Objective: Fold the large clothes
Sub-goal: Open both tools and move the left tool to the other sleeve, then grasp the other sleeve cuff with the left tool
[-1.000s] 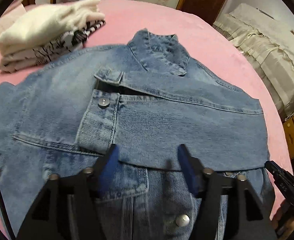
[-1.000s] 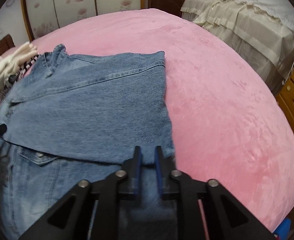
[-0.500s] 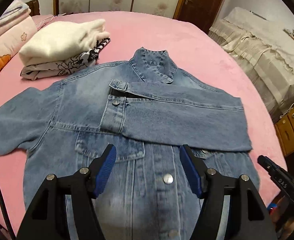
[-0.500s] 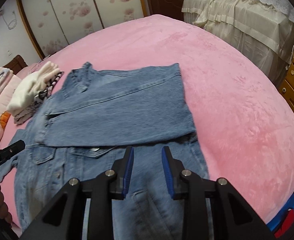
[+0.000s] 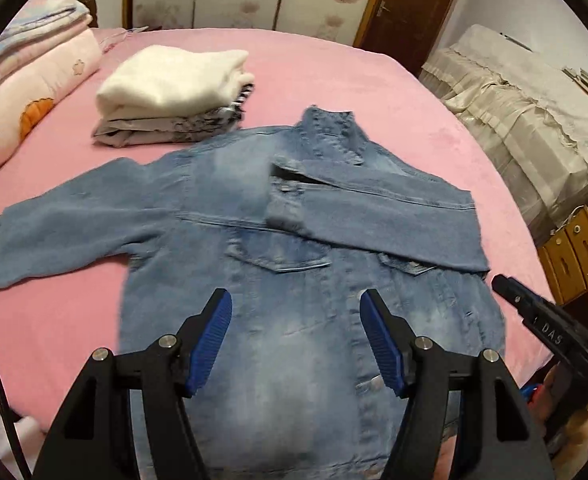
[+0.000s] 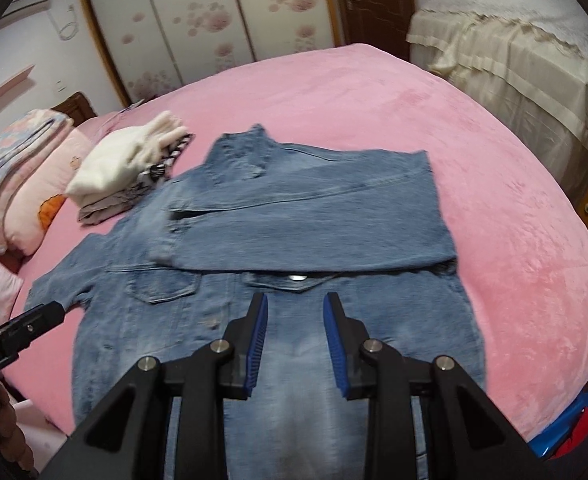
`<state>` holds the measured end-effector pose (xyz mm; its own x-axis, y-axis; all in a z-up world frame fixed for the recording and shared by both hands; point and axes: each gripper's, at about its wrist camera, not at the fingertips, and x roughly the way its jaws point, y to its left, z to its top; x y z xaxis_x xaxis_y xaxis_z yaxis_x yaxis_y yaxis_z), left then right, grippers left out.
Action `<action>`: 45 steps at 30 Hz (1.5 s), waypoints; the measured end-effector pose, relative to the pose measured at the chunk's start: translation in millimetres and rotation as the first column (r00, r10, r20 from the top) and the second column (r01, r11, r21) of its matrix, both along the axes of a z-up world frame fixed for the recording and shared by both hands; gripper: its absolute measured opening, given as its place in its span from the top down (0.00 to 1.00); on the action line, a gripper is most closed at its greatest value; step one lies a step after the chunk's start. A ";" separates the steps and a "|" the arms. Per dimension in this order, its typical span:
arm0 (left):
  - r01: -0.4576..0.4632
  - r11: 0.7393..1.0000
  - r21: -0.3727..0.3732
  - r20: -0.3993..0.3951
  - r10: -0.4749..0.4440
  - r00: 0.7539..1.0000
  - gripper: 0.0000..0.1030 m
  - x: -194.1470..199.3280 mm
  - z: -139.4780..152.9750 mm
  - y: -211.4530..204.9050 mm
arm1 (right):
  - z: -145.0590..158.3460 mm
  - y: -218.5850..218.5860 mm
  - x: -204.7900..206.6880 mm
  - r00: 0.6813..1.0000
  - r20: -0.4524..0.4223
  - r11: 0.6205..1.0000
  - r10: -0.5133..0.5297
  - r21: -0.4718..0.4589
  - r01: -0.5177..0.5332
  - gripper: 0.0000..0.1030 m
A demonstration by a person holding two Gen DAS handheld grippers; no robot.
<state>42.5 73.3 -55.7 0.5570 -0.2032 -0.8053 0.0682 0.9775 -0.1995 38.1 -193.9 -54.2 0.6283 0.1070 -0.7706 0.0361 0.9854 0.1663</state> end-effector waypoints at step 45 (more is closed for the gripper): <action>-0.822 0.513 -0.249 -0.573 0.605 0.552 0.33 48.0 -176.0 474.9 | -56.4 372.3 129.4 0.867 -0.079 0.869 0.491 -0.015 -0.494 0.72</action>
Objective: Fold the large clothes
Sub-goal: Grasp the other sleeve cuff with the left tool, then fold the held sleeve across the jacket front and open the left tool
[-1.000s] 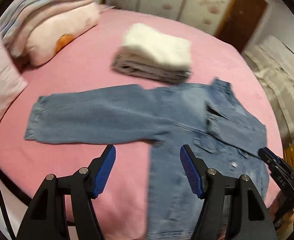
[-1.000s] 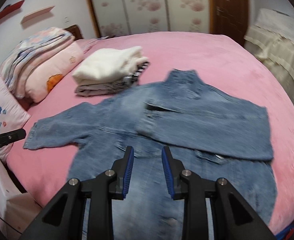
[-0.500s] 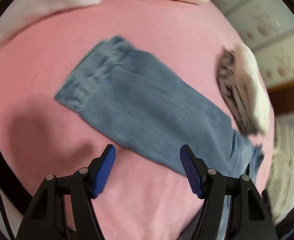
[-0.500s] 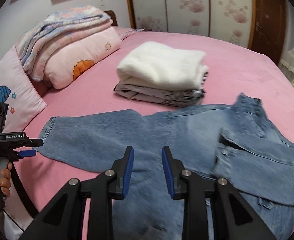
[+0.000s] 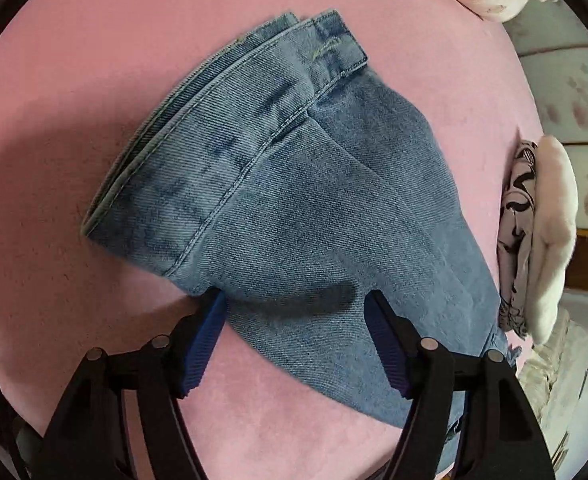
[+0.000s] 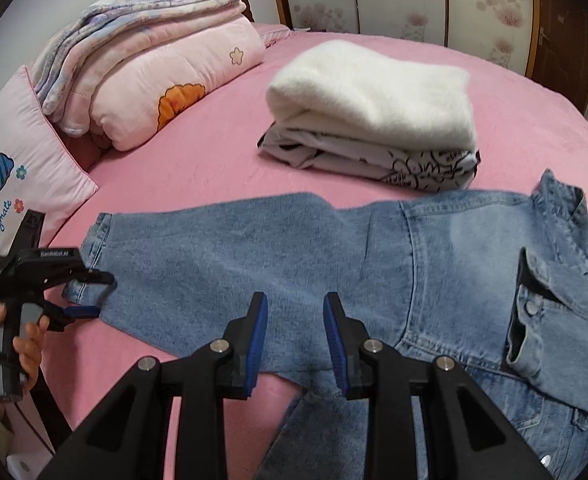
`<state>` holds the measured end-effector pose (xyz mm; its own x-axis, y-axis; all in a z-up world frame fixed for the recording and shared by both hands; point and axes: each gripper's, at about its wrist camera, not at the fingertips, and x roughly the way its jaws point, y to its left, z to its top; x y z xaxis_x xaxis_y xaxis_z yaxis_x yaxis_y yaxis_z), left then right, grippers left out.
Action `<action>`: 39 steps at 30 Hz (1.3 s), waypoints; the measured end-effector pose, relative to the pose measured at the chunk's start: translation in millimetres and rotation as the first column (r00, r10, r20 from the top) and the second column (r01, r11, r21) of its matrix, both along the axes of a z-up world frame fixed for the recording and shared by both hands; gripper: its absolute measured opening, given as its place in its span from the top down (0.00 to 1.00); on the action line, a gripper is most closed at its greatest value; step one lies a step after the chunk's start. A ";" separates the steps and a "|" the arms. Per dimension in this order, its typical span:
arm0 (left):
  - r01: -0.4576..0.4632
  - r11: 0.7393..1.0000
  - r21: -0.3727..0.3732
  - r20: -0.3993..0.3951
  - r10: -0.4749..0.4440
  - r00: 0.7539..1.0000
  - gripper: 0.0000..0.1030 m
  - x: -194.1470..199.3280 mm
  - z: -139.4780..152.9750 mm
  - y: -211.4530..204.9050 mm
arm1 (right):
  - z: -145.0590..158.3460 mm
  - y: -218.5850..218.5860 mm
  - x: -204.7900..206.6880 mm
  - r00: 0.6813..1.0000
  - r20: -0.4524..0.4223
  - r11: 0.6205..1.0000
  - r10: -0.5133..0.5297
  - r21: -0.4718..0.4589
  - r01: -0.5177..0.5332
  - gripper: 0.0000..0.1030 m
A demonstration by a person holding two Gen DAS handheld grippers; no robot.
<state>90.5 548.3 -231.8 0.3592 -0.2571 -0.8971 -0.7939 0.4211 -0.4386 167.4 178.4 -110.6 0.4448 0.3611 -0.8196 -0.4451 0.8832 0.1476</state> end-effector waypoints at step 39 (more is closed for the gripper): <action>0.642 0.586 0.495 0.182 -0.792 0.583 0.91 110.4 92.3 -436.3 | -15.1 -261.9 -42.0 0.930 -0.025 0.928 -0.368 0.048 0.369 0.72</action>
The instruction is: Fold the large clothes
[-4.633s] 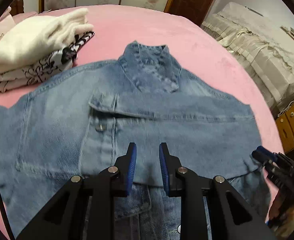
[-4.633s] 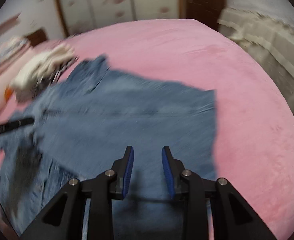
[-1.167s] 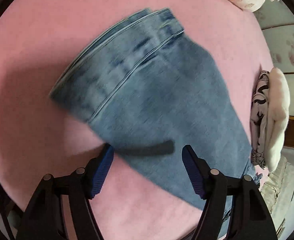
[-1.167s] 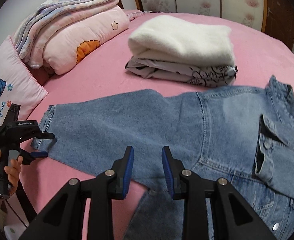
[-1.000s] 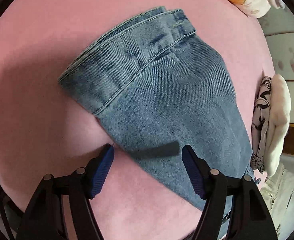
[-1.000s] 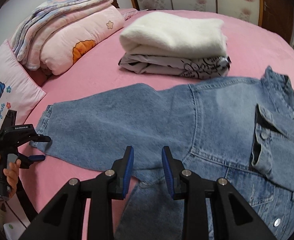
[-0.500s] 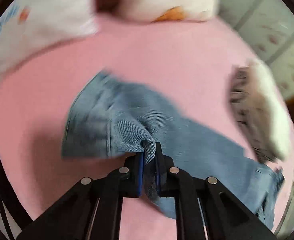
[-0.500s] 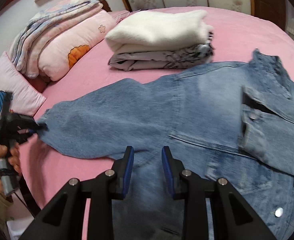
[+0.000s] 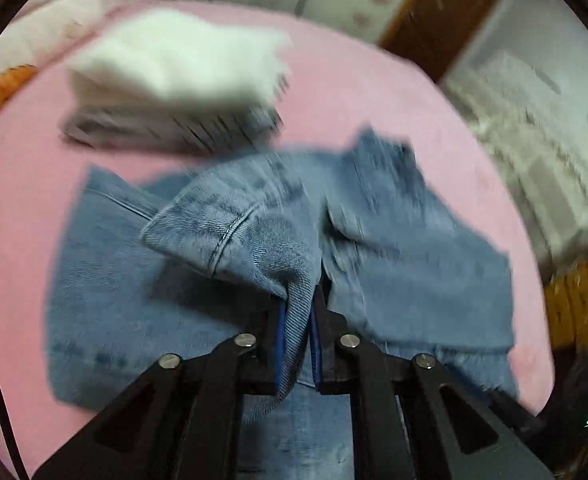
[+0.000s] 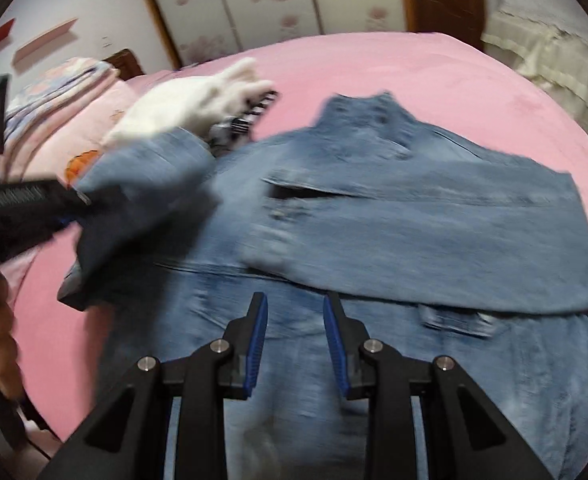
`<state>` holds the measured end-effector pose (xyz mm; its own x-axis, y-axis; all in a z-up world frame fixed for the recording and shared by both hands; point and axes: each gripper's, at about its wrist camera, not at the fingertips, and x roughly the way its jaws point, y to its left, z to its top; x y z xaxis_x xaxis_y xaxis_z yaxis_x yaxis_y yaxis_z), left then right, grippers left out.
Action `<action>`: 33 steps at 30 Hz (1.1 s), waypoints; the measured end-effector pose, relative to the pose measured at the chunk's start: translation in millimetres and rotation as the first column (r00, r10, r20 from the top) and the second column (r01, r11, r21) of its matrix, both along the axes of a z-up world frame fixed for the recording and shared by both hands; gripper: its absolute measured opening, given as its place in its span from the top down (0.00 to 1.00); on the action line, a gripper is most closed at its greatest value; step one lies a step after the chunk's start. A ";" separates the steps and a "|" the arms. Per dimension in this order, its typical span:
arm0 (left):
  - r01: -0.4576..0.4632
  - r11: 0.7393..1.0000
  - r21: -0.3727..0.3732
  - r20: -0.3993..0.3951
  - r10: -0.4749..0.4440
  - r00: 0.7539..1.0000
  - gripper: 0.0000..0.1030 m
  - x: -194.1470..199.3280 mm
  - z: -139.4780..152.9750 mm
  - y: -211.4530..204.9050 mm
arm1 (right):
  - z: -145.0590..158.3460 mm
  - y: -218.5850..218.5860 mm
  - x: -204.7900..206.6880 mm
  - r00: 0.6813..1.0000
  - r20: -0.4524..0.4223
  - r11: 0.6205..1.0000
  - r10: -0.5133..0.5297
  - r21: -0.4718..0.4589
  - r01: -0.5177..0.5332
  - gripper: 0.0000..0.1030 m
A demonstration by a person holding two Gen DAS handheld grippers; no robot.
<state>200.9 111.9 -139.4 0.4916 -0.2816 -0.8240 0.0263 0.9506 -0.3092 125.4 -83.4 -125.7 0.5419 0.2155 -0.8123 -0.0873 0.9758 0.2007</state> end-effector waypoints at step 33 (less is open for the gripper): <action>-0.398 0.908 0.131 -0.109 0.413 0.904 0.34 -107.5 -44.4 155.2 | -43.7 191.6 54.8 0.899 -0.079 0.832 0.432 -0.349 -0.431 0.44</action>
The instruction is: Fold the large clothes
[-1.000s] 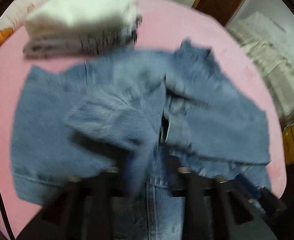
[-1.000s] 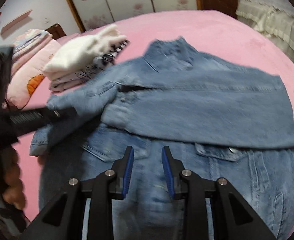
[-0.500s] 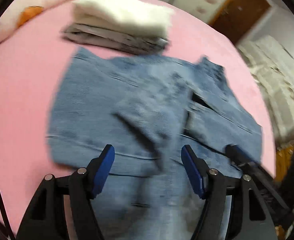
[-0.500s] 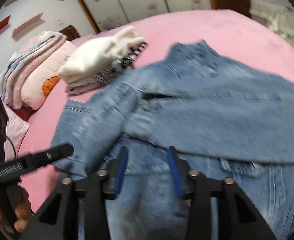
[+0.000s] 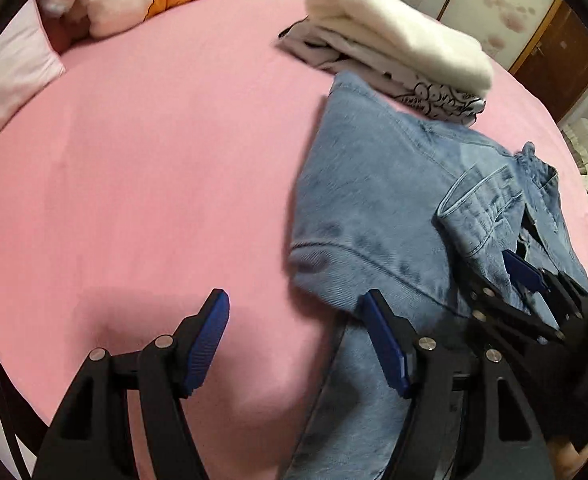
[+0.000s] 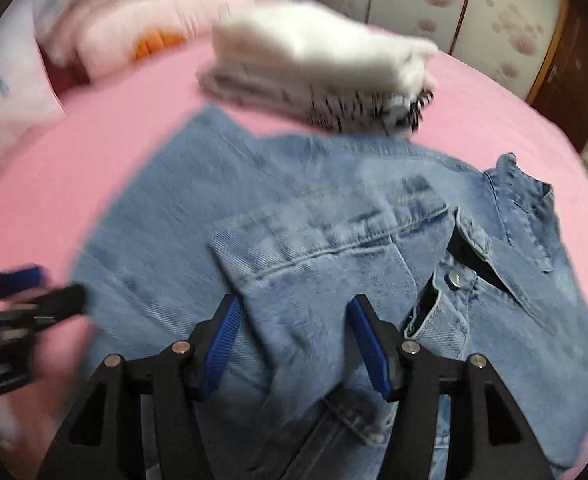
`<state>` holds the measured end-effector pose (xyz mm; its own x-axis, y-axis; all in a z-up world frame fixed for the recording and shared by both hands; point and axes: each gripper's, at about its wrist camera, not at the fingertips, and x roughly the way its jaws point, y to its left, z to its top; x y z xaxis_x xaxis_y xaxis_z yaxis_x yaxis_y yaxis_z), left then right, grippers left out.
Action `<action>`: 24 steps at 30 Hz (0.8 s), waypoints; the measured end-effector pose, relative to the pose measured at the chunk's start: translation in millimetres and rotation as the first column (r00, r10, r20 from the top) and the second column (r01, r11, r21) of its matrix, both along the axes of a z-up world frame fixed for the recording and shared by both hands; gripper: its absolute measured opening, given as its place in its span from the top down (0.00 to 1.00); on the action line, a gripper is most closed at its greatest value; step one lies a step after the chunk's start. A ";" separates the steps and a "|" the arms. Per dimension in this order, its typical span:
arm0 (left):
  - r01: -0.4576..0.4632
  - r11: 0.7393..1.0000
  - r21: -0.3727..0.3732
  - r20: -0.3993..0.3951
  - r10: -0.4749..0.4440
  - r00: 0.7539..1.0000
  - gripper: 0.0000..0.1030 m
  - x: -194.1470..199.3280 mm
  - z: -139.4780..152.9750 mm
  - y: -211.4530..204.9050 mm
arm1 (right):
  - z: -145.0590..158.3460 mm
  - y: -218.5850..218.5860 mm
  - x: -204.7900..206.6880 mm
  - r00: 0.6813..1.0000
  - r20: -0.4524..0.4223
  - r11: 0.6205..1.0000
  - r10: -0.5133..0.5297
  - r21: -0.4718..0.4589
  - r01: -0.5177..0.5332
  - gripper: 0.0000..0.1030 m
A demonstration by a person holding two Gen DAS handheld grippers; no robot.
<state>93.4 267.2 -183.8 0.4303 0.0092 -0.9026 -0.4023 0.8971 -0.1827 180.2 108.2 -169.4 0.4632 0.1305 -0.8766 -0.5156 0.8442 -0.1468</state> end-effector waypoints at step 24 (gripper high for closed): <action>0.160 0.987 -0.027 0.111 -0.156 0.982 0.34 18.5 9.0 -63.2 | 18.1 -256.5 -20.1 0.851 -0.104 0.811 -0.515 0.263 0.523 0.86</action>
